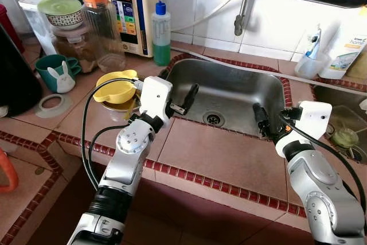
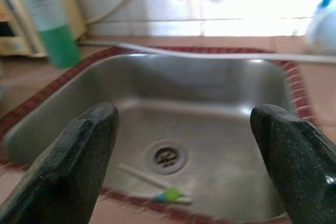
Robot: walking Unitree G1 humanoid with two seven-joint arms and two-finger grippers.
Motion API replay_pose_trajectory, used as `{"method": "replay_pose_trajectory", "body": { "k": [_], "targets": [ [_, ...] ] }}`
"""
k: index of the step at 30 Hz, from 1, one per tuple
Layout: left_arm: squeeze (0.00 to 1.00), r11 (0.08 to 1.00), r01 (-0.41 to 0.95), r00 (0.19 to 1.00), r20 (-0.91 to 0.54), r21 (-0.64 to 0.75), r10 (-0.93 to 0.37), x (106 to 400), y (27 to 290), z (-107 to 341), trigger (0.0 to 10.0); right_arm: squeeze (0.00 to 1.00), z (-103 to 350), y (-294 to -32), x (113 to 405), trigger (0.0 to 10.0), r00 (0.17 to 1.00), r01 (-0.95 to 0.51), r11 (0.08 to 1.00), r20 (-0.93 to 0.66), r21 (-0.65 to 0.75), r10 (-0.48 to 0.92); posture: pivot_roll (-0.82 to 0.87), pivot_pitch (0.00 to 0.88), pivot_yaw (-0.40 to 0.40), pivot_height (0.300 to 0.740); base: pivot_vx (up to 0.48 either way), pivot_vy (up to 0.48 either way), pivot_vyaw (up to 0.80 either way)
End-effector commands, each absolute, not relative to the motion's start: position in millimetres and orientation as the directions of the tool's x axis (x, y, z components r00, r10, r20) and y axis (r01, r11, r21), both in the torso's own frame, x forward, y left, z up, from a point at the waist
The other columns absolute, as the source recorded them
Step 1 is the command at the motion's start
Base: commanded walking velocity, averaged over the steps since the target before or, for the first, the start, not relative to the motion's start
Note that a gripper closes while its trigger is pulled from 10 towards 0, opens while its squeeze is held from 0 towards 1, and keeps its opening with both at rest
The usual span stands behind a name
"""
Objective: Kitchen organization
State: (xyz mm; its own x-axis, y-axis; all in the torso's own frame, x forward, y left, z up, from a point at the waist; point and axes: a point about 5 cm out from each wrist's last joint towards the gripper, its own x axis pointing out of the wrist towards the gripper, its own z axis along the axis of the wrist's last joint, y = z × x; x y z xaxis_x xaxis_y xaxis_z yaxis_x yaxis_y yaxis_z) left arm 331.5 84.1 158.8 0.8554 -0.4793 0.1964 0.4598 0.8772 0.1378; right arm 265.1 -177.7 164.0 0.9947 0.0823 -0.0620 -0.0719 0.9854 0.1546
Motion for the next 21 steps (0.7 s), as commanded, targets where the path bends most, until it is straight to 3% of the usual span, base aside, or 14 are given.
{"method": "replay_pose_trajectory", "body": {
  "k": [1,6,14,21],
  "targets": [
    [0.0,0.861,0.479,0.84,0.197,0.171,-0.506,333.3,79.7,161.2,10.0,0.0,165.8,-171.6,260.3,10.0,0.989,-0.113,0.982,-0.075,0.151,0.125,0.09,0.0,0.002,0.74,0.0,0.0,0.0],
    [0.0,0.845,0.501,0.825,0.192,0.186,-0.531,333.2,74.7,161.2,10.0,0.0,167.7,-166.5,261.1,10.0,0.986,-0.14,0.982,-0.077,0.13,0.15,0.1,0.0,0.018,0.74,0.0,0.0,0.0],
    [0.0,0.822,0.545,0.803,0.18,0.165,-0.569,332.0,64.4,159.5,10.0,0.0,174.6,-167.6,276.1,10.0,1.0,-0.014,0.975,-0.011,0.223,0.017,0.1,0.0,0.094,0.74,0.0,0.0,0.0],
    [0.0,0.819,0.552,0.798,0.184,0.157,-0.573,331.7,59.3,159.3,10.0,0.0,174.9,-164.4,280.1,10.0,1.0,0.002,0.972,-0.003,0.233,-0.002,0.09,0.0,0.085,0.74,0.0,0.0,0.0]
  ]
}}
